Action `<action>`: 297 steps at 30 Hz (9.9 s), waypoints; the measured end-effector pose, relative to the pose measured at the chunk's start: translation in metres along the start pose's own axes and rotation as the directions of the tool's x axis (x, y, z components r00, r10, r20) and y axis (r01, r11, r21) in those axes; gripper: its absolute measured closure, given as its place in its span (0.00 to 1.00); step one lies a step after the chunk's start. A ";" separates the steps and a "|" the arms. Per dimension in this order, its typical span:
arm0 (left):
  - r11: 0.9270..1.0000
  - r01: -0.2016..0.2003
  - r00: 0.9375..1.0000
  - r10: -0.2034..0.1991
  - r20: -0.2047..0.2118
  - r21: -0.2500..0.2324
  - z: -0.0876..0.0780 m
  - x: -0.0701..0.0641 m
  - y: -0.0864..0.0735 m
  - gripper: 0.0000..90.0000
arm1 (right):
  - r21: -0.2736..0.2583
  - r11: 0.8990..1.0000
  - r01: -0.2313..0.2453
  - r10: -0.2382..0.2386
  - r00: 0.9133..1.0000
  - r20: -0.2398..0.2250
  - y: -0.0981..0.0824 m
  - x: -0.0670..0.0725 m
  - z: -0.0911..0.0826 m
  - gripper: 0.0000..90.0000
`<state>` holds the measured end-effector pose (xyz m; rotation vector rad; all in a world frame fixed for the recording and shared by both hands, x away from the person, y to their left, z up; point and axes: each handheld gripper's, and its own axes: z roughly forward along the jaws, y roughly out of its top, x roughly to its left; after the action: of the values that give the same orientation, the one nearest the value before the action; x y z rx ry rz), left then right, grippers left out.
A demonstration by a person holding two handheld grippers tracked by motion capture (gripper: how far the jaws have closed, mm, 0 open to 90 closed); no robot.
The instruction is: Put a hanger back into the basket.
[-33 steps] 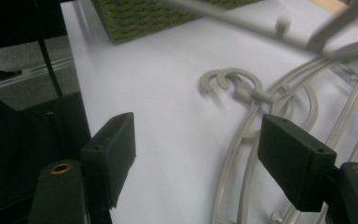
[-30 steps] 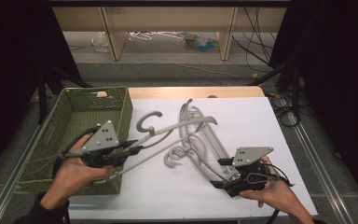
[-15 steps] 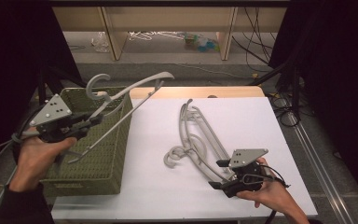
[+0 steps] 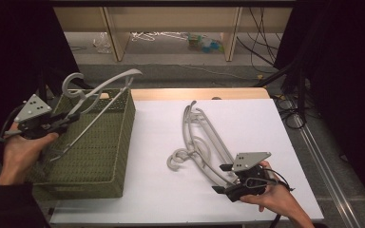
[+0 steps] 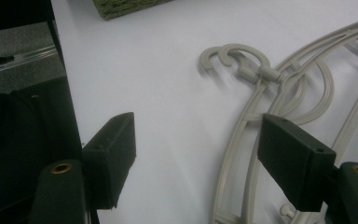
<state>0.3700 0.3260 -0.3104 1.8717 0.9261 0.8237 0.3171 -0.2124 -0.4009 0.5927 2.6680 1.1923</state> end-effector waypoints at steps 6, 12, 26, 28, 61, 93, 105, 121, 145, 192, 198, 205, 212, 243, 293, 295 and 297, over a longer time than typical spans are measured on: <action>1.000 0.018 0.999 -0.017 -0.029 0.013 -0.005 0.017 -0.013 0.88 | -0.004 1.000 0.002 -0.002 1.000 -0.001 0.000 0.000 0.001 0.32; 0.999 0.026 0.999 -0.026 -0.020 0.034 -0.006 0.028 -0.027 0.88 | -0.003 1.000 -0.001 0.001 1.000 0.005 -0.001 0.000 0.000 0.32; 0.990 0.040 0.999 -0.039 -0.005 0.138 0.002 0.037 -0.049 0.88 | -0.015 1.000 -0.011 0.011 1.000 0.002 -0.003 -0.002 0.002 0.26; 0.987 0.055 0.998 -0.055 -0.007 0.152 0.004 0.036 -0.049 0.87 | -0.019 1.000 -0.019 0.019 1.000 0.004 -0.004 -0.002 0.003 0.25; 0.926 0.108 0.994 -0.103 -0.033 0.362 0.050 0.054 -0.106 0.80 | -0.002 1.000 -0.011 0.011 1.000 -0.010 -0.004 0.000 0.009 0.26; 0.890 0.264 0.946 -0.164 -0.281 0.371 0.043 0.052 -0.109 0.70 | 0.004 1.000 -0.029 0.029 1.000 0.000 -0.006 -0.002 0.010 0.26; 0.978 0.188 0.974 -0.174 -0.142 0.088 0.020 -0.001 -0.052 0.41 | -0.018 0.998 -0.061 0.062 0.997 0.042 -0.008 -0.006 0.017 0.25; 0.992 0.085 0.983 -0.068 0.168 -0.096 0.023 -0.128 -0.031 0.24 | -0.039 0.995 -0.087 0.088 0.995 0.052 -0.009 -0.009 0.025 0.24; 0.984 0.125 0.956 -0.084 0.281 -0.130 0.026 -0.194 -0.057 0.20 | -0.028 0.994 -0.110 0.112 0.990 0.081 -0.013 -0.009 0.031 0.24; 0.991 0.093 0.945 -0.056 0.324 -0.097 0.042 -0.221 -0.070 0.19 | 0.256 0.926 -0.276 0.252 0.960 0.121 -0.009 -0.052 0.093 0.51; 0.992 0.088 0.944 -0.053 0.325 -0.094 0.042 -0.221 -0.070 0.19 | 0.278 0.919 -0.280 0.261 0.960 0.107 -0.003 -0.054 0.097 0.63; 0.993 0.072 0.945 -0.037 0.325 -0.097 0.042 -0.221 -0.070 0.19 | 0.293 0.904 -0.311 0.295 0.950 0.098 0.001 -0.057 0.101 0.74; 0.993 0.073 0.947 -0.038 0.319 -0.097 0.041 -0.220 -0.071 0.20 | 0.283 0.902 -0.326 0.307 0.945 0.111 0.002 -0.055 0.099 0.78; 0.997 0.047 0.939 -0.022 0.344 -0.063 0.045 -0.221 -0.074 0.20 | 0.359 0.886 -0.295 0.273 0.956 0.111 0.006 -0.053 0.088 0.85; 0.941 -0.338 0.852 0.318 0.417 -0.026 0.108 -0.235 -0.047 0.35 | 0.167 0.985 0.034 0.011 0.966 -0.259 0.013 -0.017 0.003 0.91; 0.926 -0.376 0.831 0.350 0.433 -0.027 0.114 -0.238 -0.046 0.37 | 0.167 0.985 0.041 0.004 0.964 -0.264 0.014 -0.016 0.002 0.91; 0.923 -0.383 0.821 0.355 0.447 -0.029 0.118 -0.240 -0.046 0.41 | 0.168 0.985 0.042 0.005 0.964 -0.267 0.014 -0.015 0.002 0.91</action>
<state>0.3333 0.0916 -0.4413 2.2083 0.3034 0.5440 0.3355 -0.2085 -0.3922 0.4578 3.0187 1.1147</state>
